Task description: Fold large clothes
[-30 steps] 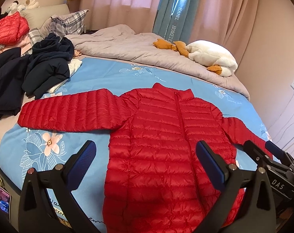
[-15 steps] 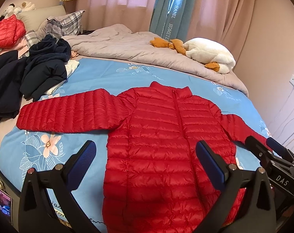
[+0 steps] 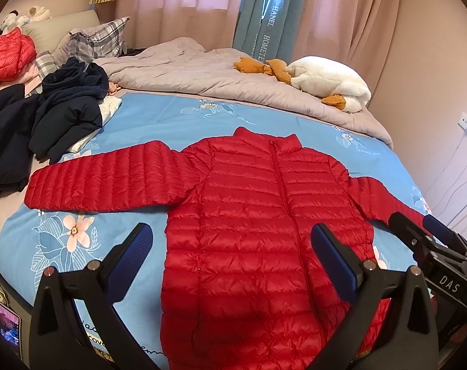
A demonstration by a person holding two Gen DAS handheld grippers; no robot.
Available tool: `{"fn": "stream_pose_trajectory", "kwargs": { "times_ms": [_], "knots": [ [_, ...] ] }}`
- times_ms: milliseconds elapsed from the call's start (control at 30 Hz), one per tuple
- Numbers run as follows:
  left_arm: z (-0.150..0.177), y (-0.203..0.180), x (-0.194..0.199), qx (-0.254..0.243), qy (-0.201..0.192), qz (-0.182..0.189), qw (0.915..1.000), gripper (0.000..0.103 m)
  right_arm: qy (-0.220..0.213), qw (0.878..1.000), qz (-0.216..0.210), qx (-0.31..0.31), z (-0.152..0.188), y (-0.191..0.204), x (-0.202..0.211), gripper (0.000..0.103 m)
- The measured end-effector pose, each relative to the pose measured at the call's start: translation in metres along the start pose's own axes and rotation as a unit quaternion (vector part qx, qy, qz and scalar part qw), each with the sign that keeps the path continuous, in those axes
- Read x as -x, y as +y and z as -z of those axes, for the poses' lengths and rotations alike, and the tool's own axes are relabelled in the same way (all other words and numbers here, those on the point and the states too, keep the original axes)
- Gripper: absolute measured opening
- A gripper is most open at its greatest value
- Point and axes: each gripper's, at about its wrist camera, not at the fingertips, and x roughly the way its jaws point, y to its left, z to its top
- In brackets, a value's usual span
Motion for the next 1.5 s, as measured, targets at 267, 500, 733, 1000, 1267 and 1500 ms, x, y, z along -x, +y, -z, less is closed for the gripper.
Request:
{"fn": "stream_pose_trajectory", "kwargs": {
  "times_ms": [267, 500, 733, 1000, 1267, 1500],
  "knots": [
    [0.001, -0.003, -0.004, -0.006, 0.005, 0.0, 1.0, 0.103, 0.001, 1.0, 0.001, -0.006, 0.001, -0.004, 0.002, 0.103],
    [0.002, -0.002, -0.009, -0.007, 0.012, 0.002, 0.9999, 0.103, 0.003, 1.0, 0.002, -0.015, 0.001, -0.006, 0.0, 0.103],
    [0.004, 0.0, -0.019, -0.003, 0.026, 0.005, 0.9997, 0.103, 0.01, 0.999, 0.005, -0.039, 0.0, -0.015, -0.007, 0.103],
    [0.007, -0.002, -0.033, -0.002, 0.046, 0.007, 0.9989, 0.103, 0.011, 0.997, 0.031, -0.068, 0.0, -0.034, -0.01, 0.103],
    [0.023, -0.01, -0.058, -0.008, 0.078, 0.048, 0.9957, 0.103, 0.005, 0.991, 0.066, -0.116, 0.003, -0.069, -0.014, 0.103],
    [0.047, -0.015, -0.089, -0.009, 0.135, 0.049, 0.9896, 0.102, -0.007, 0.97, 0.131, -0.203, 0.009, -0.146, -0.019, 0.102]
  ]
}}
